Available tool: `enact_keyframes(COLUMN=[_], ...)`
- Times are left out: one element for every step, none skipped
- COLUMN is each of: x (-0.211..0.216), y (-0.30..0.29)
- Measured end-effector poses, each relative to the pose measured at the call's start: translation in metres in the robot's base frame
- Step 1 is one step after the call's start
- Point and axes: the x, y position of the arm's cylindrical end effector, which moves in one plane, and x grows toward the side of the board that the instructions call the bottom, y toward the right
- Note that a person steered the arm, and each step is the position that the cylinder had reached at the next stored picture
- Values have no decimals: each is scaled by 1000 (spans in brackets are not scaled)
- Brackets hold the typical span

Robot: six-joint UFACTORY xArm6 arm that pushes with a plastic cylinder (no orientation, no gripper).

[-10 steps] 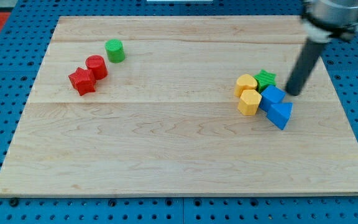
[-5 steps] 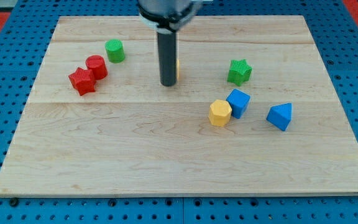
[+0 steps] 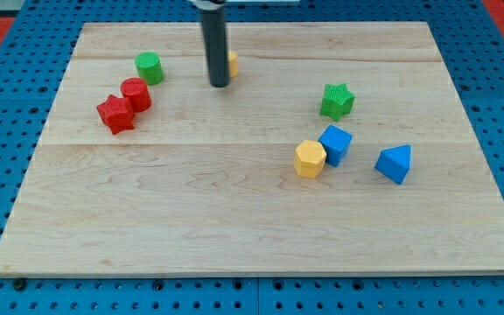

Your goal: Push the yellow heart towards the top left of the green circle

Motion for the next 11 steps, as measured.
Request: enact_keyframes(x=[-12,-53,-54,-41,-85,-83,-74,-83,-83,-83,-81], y=[14,-68,-74,23,-6,-54,-117,-112,-107,-107,-68])
